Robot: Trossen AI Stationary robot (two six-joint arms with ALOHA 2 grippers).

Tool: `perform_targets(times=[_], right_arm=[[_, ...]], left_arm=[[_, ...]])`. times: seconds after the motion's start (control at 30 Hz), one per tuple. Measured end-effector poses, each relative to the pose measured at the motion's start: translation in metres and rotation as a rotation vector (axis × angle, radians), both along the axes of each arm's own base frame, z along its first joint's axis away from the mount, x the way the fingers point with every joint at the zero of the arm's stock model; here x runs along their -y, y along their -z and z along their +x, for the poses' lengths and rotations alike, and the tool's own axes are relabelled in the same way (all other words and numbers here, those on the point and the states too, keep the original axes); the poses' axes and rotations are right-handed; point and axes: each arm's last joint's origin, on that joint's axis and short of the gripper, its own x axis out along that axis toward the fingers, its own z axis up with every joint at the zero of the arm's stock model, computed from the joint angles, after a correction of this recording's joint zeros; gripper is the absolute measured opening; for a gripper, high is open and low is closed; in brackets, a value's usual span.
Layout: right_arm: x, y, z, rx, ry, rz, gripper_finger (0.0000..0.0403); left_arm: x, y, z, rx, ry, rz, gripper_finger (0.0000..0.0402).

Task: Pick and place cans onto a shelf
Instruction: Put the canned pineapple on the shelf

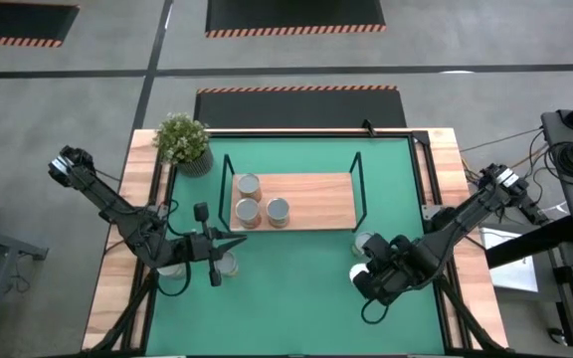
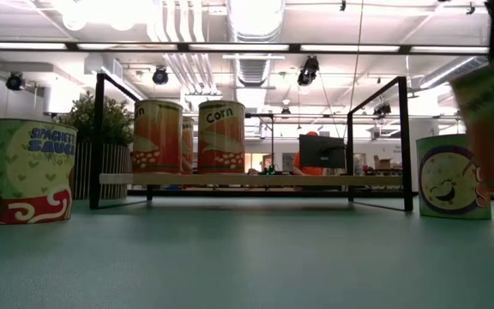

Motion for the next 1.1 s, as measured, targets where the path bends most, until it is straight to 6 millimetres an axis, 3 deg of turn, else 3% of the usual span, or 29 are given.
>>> perform_targets(times=[0.3,0.5,0.8,1.1], right_arm=[[0.001,-0.033,0.011,0.409,-0.077,-0.061,0.0008],[0.020,-0.057,0.025,0.542,-0.168,-0.112,0.0008],[0.092,-0.104,0.047,0.604,-0.206,-0.144,0.0008],[0.180,-0.116,0.077,0.586,-0.180,-0.170,0.0008]], left_arm=[[0.000,-0.001,0.000,0.009,0.000,-0.008,0.0001],[0.000,-0.001,0.000,0.012,0.000,-0.009,0.0001],[0.000,-0.002,0.000,0.012,0.000,-0.006,0.0001],[0.000,-0.011,-0.013,0.030,0.033,0.005,0.0001]])
